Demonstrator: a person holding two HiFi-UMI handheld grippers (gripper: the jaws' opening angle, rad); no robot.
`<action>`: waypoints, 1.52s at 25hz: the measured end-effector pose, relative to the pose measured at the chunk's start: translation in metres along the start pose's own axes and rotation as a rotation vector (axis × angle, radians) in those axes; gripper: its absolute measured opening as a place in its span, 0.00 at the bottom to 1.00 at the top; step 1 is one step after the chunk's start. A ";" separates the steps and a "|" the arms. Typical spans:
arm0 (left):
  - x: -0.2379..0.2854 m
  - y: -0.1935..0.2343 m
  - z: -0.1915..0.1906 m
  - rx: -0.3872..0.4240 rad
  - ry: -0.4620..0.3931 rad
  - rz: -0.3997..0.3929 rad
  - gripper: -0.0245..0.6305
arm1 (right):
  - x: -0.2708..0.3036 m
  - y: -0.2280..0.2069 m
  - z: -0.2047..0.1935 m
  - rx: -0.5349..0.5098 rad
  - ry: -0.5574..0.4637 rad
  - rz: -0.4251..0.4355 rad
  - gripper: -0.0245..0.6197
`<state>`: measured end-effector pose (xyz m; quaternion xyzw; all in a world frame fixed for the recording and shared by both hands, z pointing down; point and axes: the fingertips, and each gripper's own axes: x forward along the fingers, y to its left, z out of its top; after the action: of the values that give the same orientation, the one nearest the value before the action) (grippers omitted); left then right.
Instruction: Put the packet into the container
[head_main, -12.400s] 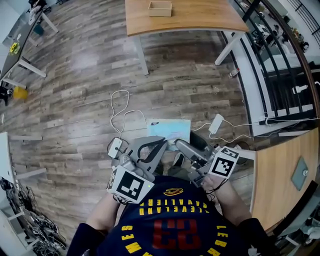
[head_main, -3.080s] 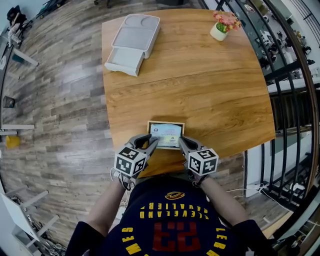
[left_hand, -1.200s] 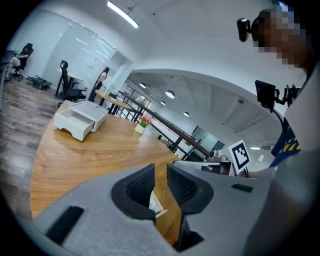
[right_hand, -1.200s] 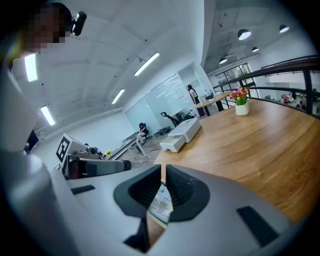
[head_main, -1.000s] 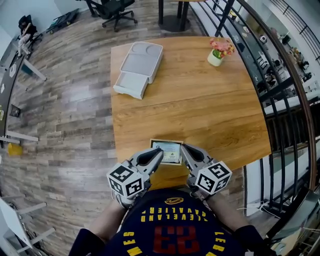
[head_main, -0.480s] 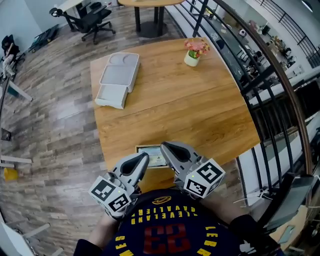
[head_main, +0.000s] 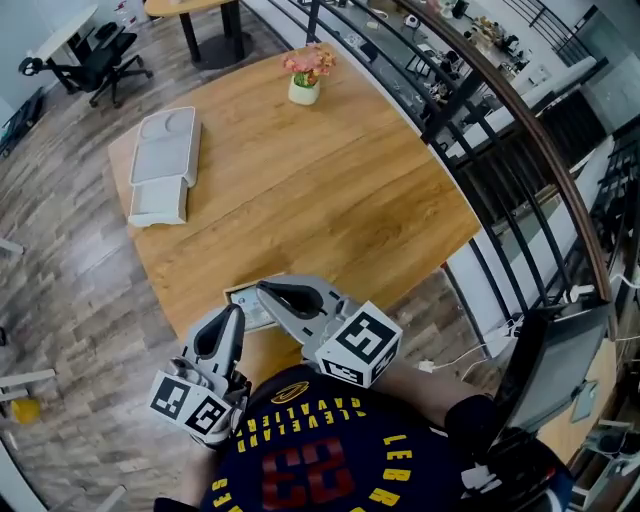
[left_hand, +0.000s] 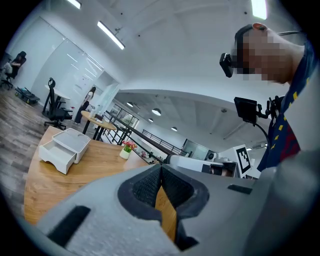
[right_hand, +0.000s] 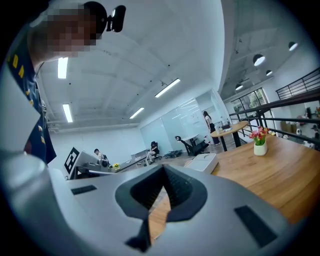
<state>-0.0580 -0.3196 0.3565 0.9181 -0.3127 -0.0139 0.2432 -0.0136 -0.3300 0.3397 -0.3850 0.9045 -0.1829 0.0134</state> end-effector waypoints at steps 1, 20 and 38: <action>0.000 -0.001 0.000 0.007 0.001 -0.001 0.05 | -0.001 0.002 0.001 -0.012 -0.006 -0.002 0.05; 0.005 -0.010 -0.008 0.039 0.021 -0.017 0.05 | -0.009 0.006 0.001 -0.060 -0.024 0.006 0.05; 0.005 0.018 -0.024 0.097 0.066 0.017 0.05 | -0.009 0.005 -0.001 -0.053 -0.008 -0.024 0.05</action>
<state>-0.0600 -0.3241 0.3858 0.9261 -0.3124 0.0335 0.2086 -0.0108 -0.3207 0.3381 -0.3967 0.9043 -0.1576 0.0048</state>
